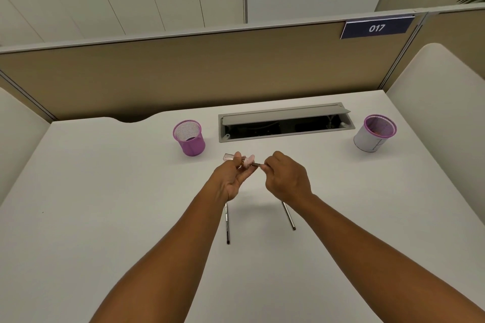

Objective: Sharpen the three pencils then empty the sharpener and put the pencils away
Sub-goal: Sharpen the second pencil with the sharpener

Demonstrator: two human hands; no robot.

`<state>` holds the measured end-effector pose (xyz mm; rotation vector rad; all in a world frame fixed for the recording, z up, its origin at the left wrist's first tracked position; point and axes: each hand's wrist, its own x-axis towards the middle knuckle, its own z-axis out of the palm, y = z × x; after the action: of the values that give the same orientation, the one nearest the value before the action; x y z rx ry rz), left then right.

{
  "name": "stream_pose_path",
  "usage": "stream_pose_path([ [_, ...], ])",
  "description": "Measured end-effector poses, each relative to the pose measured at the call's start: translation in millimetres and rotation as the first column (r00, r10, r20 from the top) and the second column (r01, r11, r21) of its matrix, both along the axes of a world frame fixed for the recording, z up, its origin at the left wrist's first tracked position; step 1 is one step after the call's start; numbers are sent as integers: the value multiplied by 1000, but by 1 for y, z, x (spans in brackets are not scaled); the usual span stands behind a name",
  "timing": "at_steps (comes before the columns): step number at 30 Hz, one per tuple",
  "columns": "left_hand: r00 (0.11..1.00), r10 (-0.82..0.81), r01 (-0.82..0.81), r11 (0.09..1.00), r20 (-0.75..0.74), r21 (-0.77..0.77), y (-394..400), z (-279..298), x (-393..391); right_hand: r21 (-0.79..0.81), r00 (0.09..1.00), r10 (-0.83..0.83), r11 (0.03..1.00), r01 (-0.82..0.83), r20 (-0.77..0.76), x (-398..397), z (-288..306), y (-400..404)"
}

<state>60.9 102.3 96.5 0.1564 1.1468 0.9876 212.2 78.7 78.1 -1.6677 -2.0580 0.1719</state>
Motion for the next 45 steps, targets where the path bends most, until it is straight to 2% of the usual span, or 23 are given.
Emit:
stream_pose_path([
  [2,1000,-20,20,1000,2,17,3,7,2,50,998,-32,998,29,49,-3,12,0],
  [3,999,-34,33,999,4,31,5,11,3,-18,995,-79,997,80,52,-5,20,3],
  [4,999,-49,49,998,0,46,6,15,4,-162,988,-150,975,155,43,-6,30,8],
  [6,998,-63,63,997,-10,53,9,19,6,-555,944,-312,806,205,-105,-5,53,20],
  [7,998,-60,60,997,-13,53,9,22,7,-673,902,-380,724,154,-203,-3,60,25],
  [8,998,-54,55,997,-17,56,9,24,8,-703,887,-388,703,109,-251,-2,66,28],
  [12,999,-28,30,997,-30,74,15,37,8,-468,961,-167,883,46,-219,-3,70,25],
  [17,999,-15,17,997,-30,79,16,48,10,-70,998,-36,997,39,46,-7,67,16],
  [19,1000,-20,22,996,-21,84,15,51,11,-83,993,-65,994,73,103,-10,72,13],
  [20,1000,-26,27,996,-16,90,15,52,11,-163,990,-115,979,127,81,-12,76,14],
  [22,999,-42,45,994,-23,99,15,54,12,-490,931,-312,852,185,-192,-10,88,21],
  [23,998,-54,57,993,-31,102,14,54,12,-669,820,-451,734,116,-352,-8,95,25],
  [24,997,-65,69,992,-39,105,14,55,12,-782,718,-557,622,27,-418,-6,101,26],
  [26,996,-73,78,991,-50,110,15,58,13,-828,692,-580,559,-47,-430,-5,104,27],
  [29,997,-49,55,994,-64,98,18,61,14,-704,805,-423,711,9,-417,-4,98,26],
  [32,996,-39,47,995,-86,89,19,64,15,-391,952,-177,918,68,-250,-1,82,22],
  [35,995,-41,48,995,-86,87,16,66,18,-115,994,-100,988,103,30,-4,77,13],
  [37,995,-47,54,995,-83,85,14,67,20,-126,990,-112,985,122,82,-9,80,10],
  [39,996,-60,65,995,-67,71,10,68,22,-306,977,-210,929,207,24,-9,86,14],
  [40,996,-69,74,995,-63,65,10,68,22,-456,951,-296,861,224,-92,-7,91,19],
  [42,993,-92,96,994,-72,51,8,68,23,-749,804,-493,656,92,-333,-2,102,26],
  [43,992,-95,99,994,-83,44,7,67,24,-818,751,-548,574,16,-370,1,106,26],
  [45,992,-83,88,995,-90,49,8,66,24,-838,749,-540,544,-38,-384,3,108,24],
])
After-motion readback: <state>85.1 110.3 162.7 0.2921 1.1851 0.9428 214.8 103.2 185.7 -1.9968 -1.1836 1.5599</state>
